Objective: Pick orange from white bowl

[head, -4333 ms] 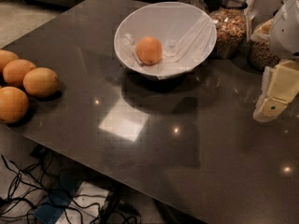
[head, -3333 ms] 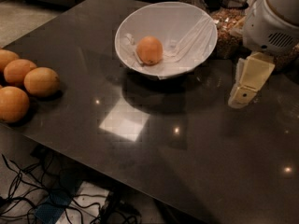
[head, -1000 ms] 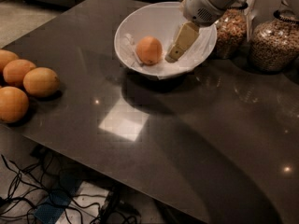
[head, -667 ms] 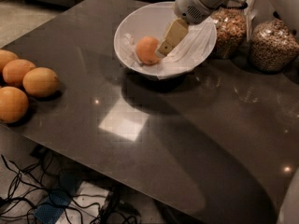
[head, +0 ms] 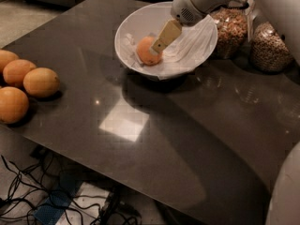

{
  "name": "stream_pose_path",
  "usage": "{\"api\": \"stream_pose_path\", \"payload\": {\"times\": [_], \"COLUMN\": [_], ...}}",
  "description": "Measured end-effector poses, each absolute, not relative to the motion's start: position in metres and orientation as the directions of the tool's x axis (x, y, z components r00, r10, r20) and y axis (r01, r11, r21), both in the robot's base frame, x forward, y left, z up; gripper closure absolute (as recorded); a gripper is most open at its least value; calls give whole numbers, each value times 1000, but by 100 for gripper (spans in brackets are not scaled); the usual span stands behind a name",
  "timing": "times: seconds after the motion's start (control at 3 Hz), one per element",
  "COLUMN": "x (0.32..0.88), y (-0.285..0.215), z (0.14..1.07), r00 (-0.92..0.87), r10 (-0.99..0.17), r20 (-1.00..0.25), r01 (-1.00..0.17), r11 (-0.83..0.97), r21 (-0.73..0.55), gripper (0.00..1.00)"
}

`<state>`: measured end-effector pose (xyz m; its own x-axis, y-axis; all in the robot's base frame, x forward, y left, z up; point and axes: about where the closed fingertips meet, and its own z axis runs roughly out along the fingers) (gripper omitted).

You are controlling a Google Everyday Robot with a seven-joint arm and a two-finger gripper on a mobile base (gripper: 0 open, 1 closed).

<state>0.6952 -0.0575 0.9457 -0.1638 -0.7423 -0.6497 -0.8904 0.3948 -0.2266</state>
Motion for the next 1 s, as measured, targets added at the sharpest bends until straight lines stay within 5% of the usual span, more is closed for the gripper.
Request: {"api": "stream_pose_path", "payload": {"times": [1.0], "x": [720], "y": [-49], "z": [919], "r00": [-183], "r10": [-776], "r20": [-604], "r01": [-880], "r11": [403], "r21": [-250], "gripper": [10]}}
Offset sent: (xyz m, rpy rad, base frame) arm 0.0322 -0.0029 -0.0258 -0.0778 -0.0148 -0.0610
